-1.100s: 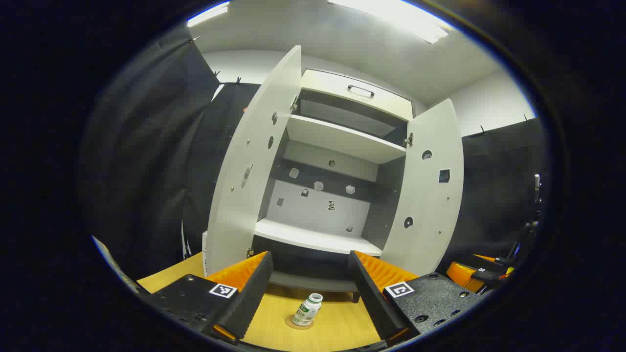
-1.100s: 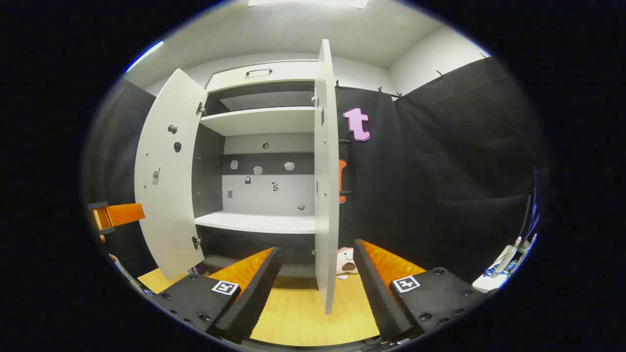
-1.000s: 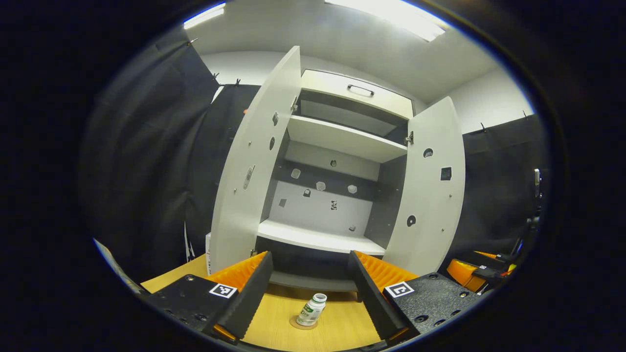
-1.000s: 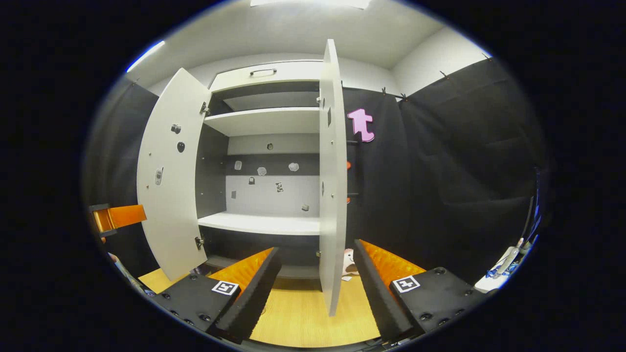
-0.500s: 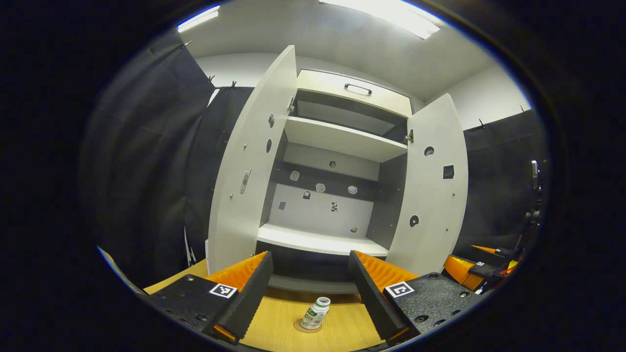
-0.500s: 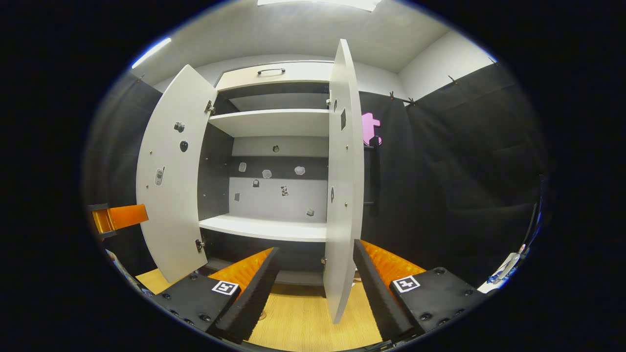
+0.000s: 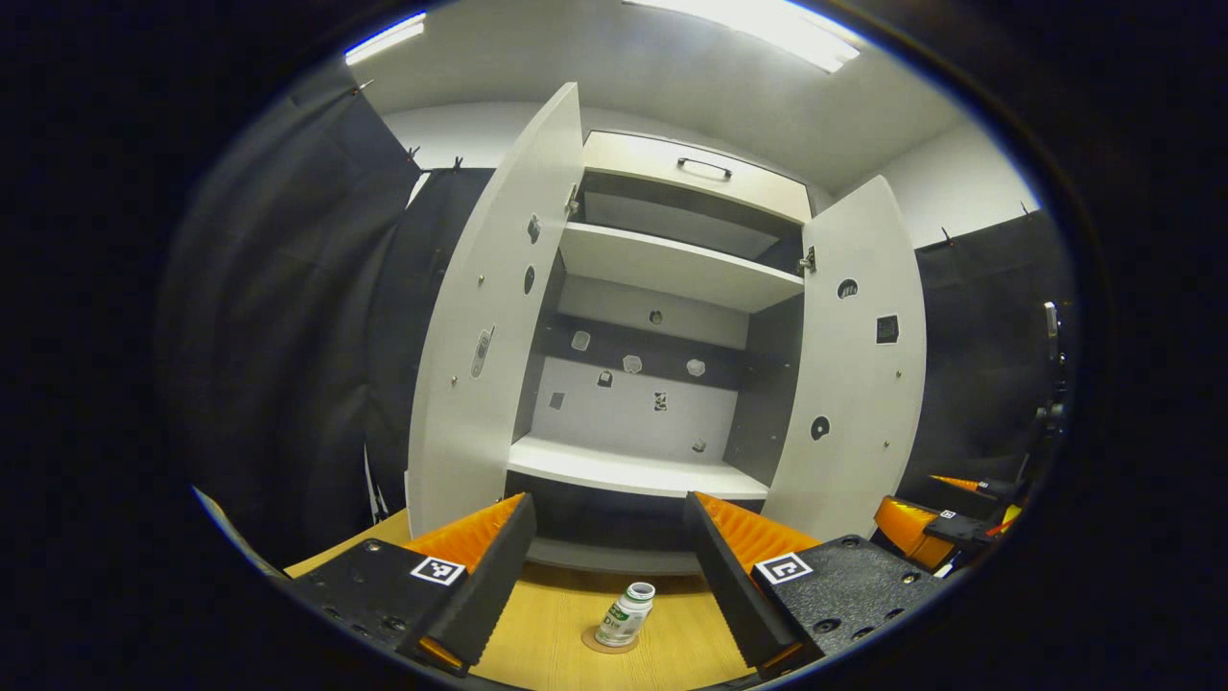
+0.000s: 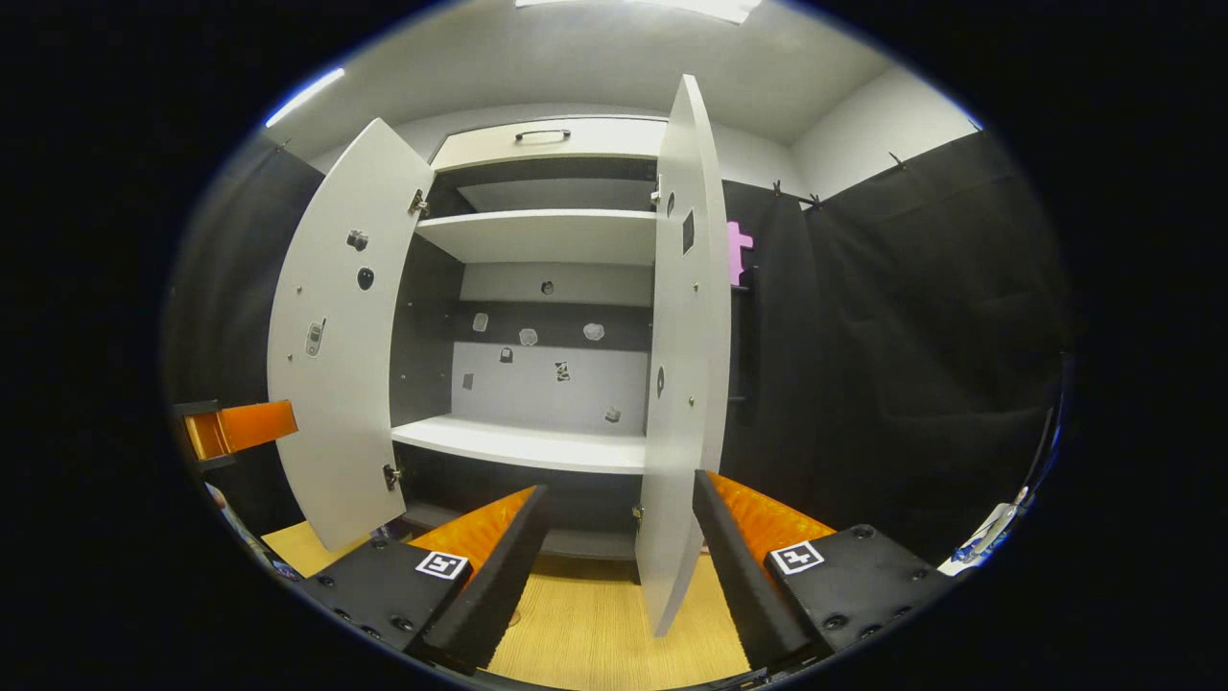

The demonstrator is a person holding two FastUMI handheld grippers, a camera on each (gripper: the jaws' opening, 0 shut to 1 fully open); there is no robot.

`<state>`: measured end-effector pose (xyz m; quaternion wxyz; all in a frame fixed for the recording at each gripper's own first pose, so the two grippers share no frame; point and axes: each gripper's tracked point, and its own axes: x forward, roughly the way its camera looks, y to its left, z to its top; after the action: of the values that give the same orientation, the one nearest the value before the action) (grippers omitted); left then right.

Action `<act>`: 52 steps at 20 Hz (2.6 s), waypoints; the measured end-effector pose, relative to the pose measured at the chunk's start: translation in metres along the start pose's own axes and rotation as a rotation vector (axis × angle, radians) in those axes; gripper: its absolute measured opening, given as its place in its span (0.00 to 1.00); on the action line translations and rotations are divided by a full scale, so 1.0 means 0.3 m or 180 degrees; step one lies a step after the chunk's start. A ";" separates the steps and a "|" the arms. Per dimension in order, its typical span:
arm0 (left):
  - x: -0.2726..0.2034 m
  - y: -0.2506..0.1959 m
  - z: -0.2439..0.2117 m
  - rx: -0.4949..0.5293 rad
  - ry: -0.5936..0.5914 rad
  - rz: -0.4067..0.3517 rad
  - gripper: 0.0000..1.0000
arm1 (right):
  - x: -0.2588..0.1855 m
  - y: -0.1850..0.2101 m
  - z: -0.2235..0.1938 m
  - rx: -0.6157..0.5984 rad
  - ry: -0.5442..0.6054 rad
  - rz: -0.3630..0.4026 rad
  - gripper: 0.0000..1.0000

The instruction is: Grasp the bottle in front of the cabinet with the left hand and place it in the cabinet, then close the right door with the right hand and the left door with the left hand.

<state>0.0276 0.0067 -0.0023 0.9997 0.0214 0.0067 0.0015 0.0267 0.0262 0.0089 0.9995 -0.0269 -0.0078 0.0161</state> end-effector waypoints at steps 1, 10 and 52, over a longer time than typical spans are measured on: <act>0.006 0.001 -0.003 -0.0005 0.0001 0.0000 0.94 | 0.000 -0.002 -0.001 -0.0003 -0.0005 -0.0002 0.98; 0.034 -0.015 -0.078 0.0051 0.0144 -0.0033 0.95 | 0.006 -0.006 -0.017 -0.0036 0.0047 -0.0040 0.98; 0.385 -0.115 -1.229 0.0461 0.2046 -0.0378 0.79 | -0.012 -0.161 -0.207 -0.0207 0.0520 -0.0356 0.94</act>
<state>0.1384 -0.0115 -0.3737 0.9407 0.0904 0.3230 -0.0505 0.0256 -0.0255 -0.0504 0.9947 -0.0600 0.0717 -0.0423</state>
